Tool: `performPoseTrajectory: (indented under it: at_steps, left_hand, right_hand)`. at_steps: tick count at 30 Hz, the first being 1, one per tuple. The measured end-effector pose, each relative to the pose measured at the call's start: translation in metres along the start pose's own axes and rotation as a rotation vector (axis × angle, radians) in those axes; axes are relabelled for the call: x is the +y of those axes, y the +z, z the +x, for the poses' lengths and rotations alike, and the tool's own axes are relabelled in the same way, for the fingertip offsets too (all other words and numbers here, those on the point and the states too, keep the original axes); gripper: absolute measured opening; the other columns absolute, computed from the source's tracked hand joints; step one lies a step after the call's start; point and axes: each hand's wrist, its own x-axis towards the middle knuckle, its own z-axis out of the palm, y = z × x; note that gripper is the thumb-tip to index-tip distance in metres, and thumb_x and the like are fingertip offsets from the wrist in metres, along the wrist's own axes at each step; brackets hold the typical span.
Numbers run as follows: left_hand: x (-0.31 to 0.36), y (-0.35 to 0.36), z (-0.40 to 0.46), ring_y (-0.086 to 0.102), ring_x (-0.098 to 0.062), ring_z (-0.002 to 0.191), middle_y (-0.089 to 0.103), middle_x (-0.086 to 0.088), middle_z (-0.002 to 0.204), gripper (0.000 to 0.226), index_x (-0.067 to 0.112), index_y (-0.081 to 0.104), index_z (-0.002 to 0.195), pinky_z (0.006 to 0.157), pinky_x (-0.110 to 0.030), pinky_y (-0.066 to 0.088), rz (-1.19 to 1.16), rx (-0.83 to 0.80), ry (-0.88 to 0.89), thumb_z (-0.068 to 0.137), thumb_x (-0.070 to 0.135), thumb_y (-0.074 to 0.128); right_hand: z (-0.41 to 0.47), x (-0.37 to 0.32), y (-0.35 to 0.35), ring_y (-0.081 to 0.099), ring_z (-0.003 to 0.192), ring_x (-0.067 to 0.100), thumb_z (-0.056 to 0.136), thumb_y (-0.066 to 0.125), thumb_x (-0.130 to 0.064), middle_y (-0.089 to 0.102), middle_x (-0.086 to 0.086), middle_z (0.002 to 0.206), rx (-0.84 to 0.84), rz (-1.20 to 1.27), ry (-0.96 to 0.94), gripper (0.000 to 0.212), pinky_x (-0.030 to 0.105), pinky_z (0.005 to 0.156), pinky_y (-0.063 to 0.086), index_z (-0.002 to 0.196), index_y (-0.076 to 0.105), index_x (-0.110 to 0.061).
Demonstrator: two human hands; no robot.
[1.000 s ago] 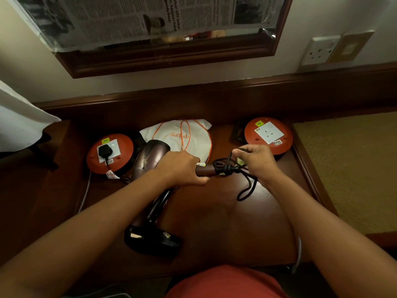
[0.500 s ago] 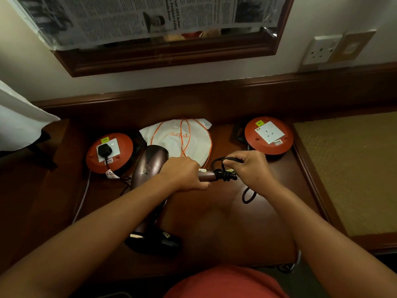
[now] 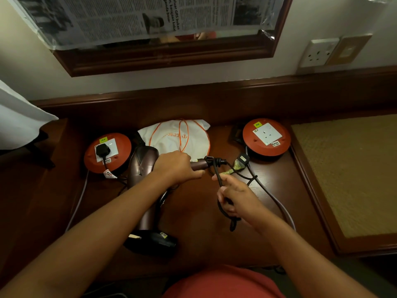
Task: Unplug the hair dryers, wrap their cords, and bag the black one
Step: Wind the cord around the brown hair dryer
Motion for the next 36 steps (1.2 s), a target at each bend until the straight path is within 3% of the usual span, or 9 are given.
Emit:
performPoseTrajectory:
  at_steps: [2, 5, 7, 14, 20, 23, 30, 33, 36]
  left_hand:
    - [-0.001, -0.005, 0.002, 0.053, -0.018, 0.072, 0.054, 0.003, 0.075, 0.053, 0.021, 0.055, 0.077, 0.059, -0.029, 0.037, -0.029, 0.021, -0.016, 0.077, 0.074, 0.051]
    - [-0.001, -0.013, 0.003, 0.053, -0.018, 0.072, 0.054, 0.004, 0.074, 0.053, 0.021, 0.056, 0.078, 0.06, -0.029, 0.038, -0.029, 0.055, -0.009, 0.077, 0.074, 0.05]
    - [0.0, -0.016, 0.002, 0.054, -0.017, 0.072, 0.053, 0.005, 0.072, 0.054, 0.021, 0.056, 0.077, 0.059, -0.029, 0.038, -0.019, 0.066, 0.008, 0.077, 0.075, 0.049]
    - [-0.001, -0.018, -0.001, 0.056, -0.018, 0.075, 0.056, 0.003, 0.075, 0.051, 0.023, 0.057, 0.082, 0.062, -0.031, 0.044, -0.103, 0.058, 0.029, 0.077, 0.074, 0.051]
    - [0.003, -0.028, -0.005, 0.056, -0.018, 0.076, 0.057, 0.004, 0.076, 0.052, 0.023, 0.055, 0.075, 0.06, -0.03, 0.04, -0.09, 0.071, 0.076, 0.077, 0.075, 0.05]
    - [0.007, -0.03, -0.007, 0.058, -0.017, 0.077, 0.059, 0.005, 0.076, 0.053, 0.024, 0.057, 0.076, 0.063, -0.033, 0.045, -0.072, 0.066, 0.123, 0.076, 0.076, 0.05]
    - [0.002, -0.03, -0.01, 0.057, -0.014, 0.071, 0.054, 0.008, 0.067, 0.046, 0.029, 0.048, 0.066, 0.058, -0.028, 0.04, -0.125, -0.005, 0.201, 0.077, 0.073, 0.054]
    - [0.0, -0.03, -0.015, 0.058, -0.015, 0.07, 0.057, 0.007, 0.067, 0.047, 0.027, 0.049, 0.065, 0.057, -0.028, 0.039, -0.092, -0.004, 0.227, 0.076, 0.073, 0.055]
    - [-0.001, -0.03, -0.019, 0.059, -0.016, 0.071, 0.06, 0.005, 0.069, 0.046, 0.025, 0.057, 0.072, 0.055, -0.027, 0.036, -0.047, 0.0, 0.242, 0.076, 0.071, 0.055]
  right_hand:
    - [-0.001, 0.006, -0.002, 0.026, 0.039, 0.01, 0.102, 0.038, -0.02, 0.045, 0.004, 0.058, -0.053, 0.091, 0.052, 0.023, 0.018, 0.039, 0.02, 0.106, 0.057, -0.007]
    - [-0.003, 0.018, -0.002, 0.023, 0.038, 0.01, 0.097, 0.042, -0.044, 0.032, 0.002, 0.051, -0.056, 0.105, 0.14, 0.043, 0.02, 0.039, 0.017, 0.086, 0.058, -0.006]
    - [-0.002, 0.023, -0.005, 0.021, 0.039, 0.01, 0.096, 0.042, -0.048, 0.028, 0.0, 0.051, -0.048, 0.116, 0.168, 0.045, 0.021, 0.039, 0.016, 0.083, 0.055, -0.008]
    - [0.006, 0.032, -0.009, 0.026, 0.045, 0.01, 0.099, 0.041, -0.031, 0.035, -0.001, 0.057, -0.127, 0.266, 0.134, 0.028, 0.022, 0.043, 0.02, 0.09, 0.057, -0.009]
    - [0.012, 0.038, -0.013, 0.02, 0.04, 0.008, 0.095, 0.044, -0.044, 0.028, -0.001, 0.051, -0.008, 0.1, 0.151, 0.041, 0.02, 0.041, 0.014, 0.078, 0.055, -0.009]
    - [0.016, 0.038, -0.017, 0.018, 0.037, 0.008, 0.093, 0.044, -0.049, 0.025, -0.003, 0.047, 0.038, 0.066, 0.163, 0.046, 0.02, 0.042, 0.011, 0.069, 0.052, -0.01]
    - [0.033, 0.026, -0.032, 0.024, 0.041, 0.009, 0.1, 0.043, -0.023, 0.034, -0.001, 0.053, -0.017, 0.128, 0.162, 0.026, 0.018, 0.04, 0.019, 0.088, 0.056, -0.005]
    - [0.04, 0.018, -0.038, 0.025, 0.042, 0.01, 0.1, 0.042, -0.02, 0.034, -0.001, 0.053, -0.021, 0.036, 0.143, 0.024, 0.02, 0.041, 0.02, 0.092, 0.056, -0.002]
    - [0.048, 0.006, -0.044, 0.025, 0.039, 0.01, 0.099, 0.045, -0.023, 0.035, 0.0, 0.053, 0.066, -0.21, 0.152, 0.028, 0.018, 0.039, 0.02, 0.083, 0.06, -0.005]
